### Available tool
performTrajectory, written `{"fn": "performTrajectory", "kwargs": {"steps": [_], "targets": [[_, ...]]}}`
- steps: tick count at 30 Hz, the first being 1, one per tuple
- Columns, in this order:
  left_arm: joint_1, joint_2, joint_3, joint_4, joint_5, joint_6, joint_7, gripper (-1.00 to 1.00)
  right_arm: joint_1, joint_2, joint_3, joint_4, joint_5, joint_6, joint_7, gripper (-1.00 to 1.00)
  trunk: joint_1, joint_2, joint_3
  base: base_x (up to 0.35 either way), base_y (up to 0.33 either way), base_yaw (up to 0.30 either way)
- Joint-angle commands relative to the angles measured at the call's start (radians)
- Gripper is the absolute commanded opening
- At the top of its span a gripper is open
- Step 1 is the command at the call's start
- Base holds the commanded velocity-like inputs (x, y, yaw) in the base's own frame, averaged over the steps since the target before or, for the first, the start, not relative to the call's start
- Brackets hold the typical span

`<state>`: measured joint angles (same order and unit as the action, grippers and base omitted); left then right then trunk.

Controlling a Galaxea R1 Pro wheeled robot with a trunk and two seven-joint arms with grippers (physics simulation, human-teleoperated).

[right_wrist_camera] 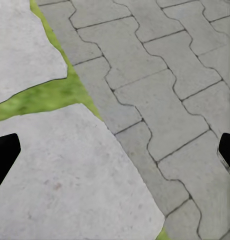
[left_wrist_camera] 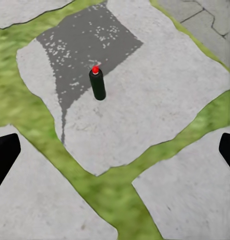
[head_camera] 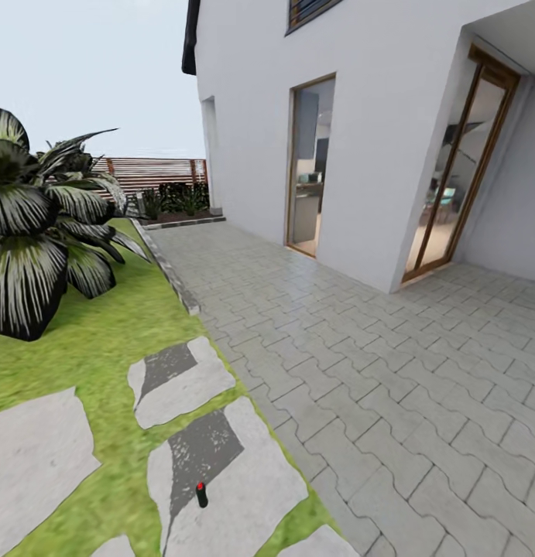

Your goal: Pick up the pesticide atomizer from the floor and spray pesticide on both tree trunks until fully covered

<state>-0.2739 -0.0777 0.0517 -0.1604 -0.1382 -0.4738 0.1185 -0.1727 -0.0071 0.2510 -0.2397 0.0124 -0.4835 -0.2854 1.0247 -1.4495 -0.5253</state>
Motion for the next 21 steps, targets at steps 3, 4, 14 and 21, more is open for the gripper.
{"fn": "performTrajectory", "kwargs": {"steps": [3,4,14,21], "targets": [[-0.001,-0.001,0.005,0.001,-0.011,-0.003,0.006,1.00,-0.001,-0.001,0.008,0.000,0.001,0.000,-0.009,1.00,0.000,0.000,-0.001,0.207,-0.294,0.013],[-0.001,-0.001,0.005,0.001,-0.011,-0.003,0.006,1.00,-0.001,-0.001,0.008,0.000,0.001,0.000,-0.009,1.00,0.000,0.000,-0.001,0.207,-0.295,0.004],[-0.001,-0.001,0.005,0.001,-0.011,-0.003,0.006,1.00,-0.001,0.000,0.008,0.000,0.001,0.000,-0.009,1.00,0.000,0.000,-0.001,0.202,-0.297,0.177],[-0.001,-0.001,0.005,0.001,-0.011,-0.003,0.007,1.00,-0.001,0.001,0.008,0.000,0.001,0.000,-0.009,1.00,0.000,0.000,-0.001,0.191,-0.301,0.292]]}}
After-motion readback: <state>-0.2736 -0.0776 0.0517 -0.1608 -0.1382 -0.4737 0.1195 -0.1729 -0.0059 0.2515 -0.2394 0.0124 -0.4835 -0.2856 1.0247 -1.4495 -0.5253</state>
